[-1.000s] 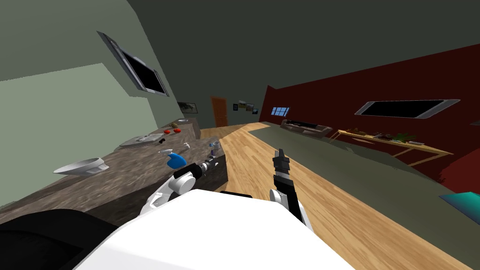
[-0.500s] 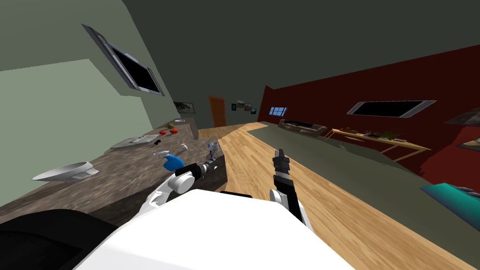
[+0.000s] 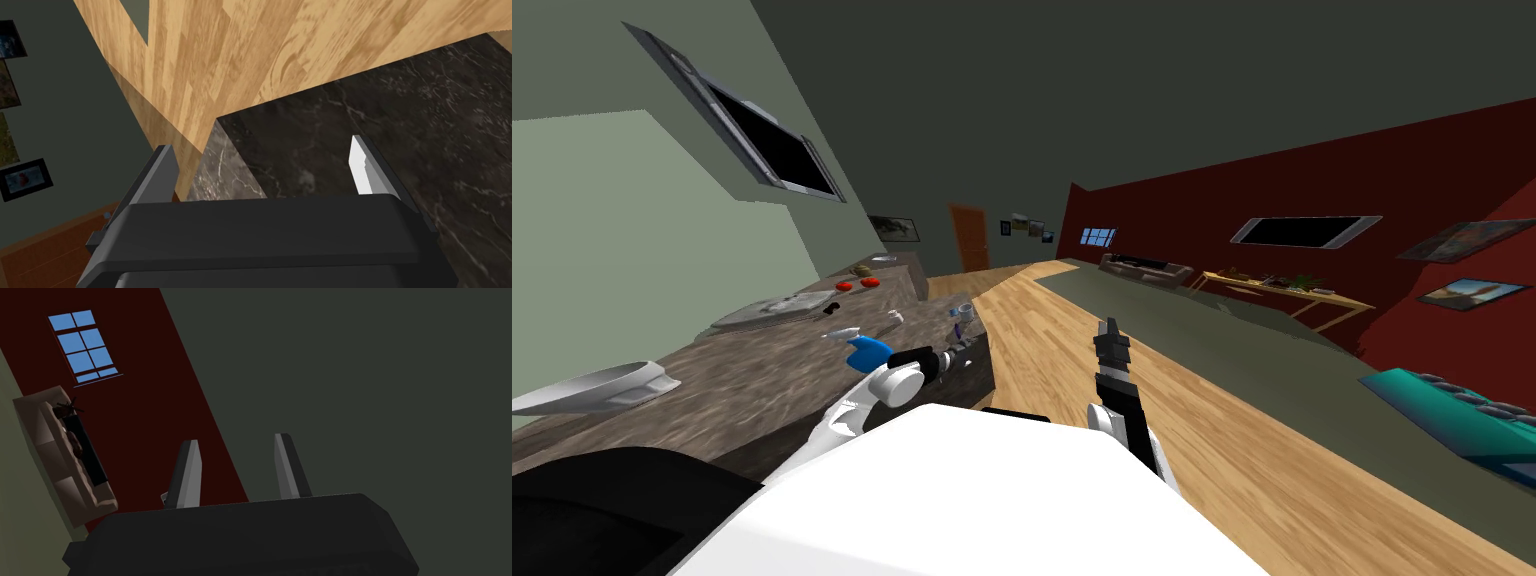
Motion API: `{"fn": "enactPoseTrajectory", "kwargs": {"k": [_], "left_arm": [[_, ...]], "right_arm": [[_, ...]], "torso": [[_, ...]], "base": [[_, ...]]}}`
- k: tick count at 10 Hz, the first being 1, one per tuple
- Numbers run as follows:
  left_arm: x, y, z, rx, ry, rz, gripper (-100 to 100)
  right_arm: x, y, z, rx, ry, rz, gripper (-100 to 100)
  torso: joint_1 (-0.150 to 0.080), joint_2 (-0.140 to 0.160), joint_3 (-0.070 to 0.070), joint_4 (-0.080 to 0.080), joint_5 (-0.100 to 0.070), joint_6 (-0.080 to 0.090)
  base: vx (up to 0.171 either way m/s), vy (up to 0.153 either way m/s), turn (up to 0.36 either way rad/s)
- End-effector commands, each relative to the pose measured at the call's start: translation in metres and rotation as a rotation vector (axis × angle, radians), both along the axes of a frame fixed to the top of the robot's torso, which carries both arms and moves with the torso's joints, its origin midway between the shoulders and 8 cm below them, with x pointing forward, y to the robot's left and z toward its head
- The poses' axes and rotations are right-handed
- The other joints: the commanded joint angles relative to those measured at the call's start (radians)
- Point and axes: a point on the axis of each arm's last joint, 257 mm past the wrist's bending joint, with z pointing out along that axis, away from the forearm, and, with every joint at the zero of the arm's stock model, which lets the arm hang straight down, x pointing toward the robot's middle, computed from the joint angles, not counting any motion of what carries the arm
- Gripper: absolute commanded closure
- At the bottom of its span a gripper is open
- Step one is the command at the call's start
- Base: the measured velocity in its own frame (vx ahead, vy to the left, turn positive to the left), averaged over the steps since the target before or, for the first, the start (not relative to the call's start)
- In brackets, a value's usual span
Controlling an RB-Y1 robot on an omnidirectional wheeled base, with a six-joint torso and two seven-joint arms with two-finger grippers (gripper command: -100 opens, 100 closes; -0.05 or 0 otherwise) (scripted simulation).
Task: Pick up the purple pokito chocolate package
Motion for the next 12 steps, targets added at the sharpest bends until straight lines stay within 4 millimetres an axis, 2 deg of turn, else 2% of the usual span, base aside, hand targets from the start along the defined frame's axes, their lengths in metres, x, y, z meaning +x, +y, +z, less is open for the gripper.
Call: {"fn": "enactPoseTrajectory", "kwargs": {"k": [1,4,6,9,11,12], "left_arm": [[-0.005,0.001,-0.005,0.008,0.028,-0.009,-100],[-0.015,0.015,-0.017,0.064,0.110,-0.061,-100],[-0.024,0.016,-0.024,0.073,0.152,-0.071,-100],[-0.031,0.035,-0.030,0.131,0.223,-0.115,-100],[-0.041,0.036,-0.036,0.140,0.265,-0.125,-100],[-0.042,0.047,-0.036,0.167,0.289,-0.142,-100]], "right_arm": [[0.000,0.000,0.000,0.000,0.000,0.000,0],[0.000,0.000,0.000,0.000,0.000,0.000,0],[0.000,0.000,0.000,0.000,0.000,0.000,0],[0.000,0.000,0.000,0.000,0.000,0.000,0],[0.000,0.000,0.000,0.000,0.000,0.000,0],[0.000,0.000,0.000,0.000,0.000,0.000,0]], "torso": [[0.000,0.000,0.000,0.000,0.000,0.000],[0.000,0.000,0.000,0.000,0.000,0.000],[0.000,-0.001,0.000,0.000,0.000,0.000],[0.000,-0.001,0.000,0.000,0.000,0.000],[0.000,-0.001,0.000,0.000,0.000,0.000],[0.000,0.000,0.000,0.000,0.000,0.000]], "base": [[0.006,0.007,0.011],[0.014,0.008,-0.123],[0.012,0.011,-0.026],[0.020,0.008,-0.114],[0.015,0.011,-0.034],[0.024,0.005,-0.122]]}}
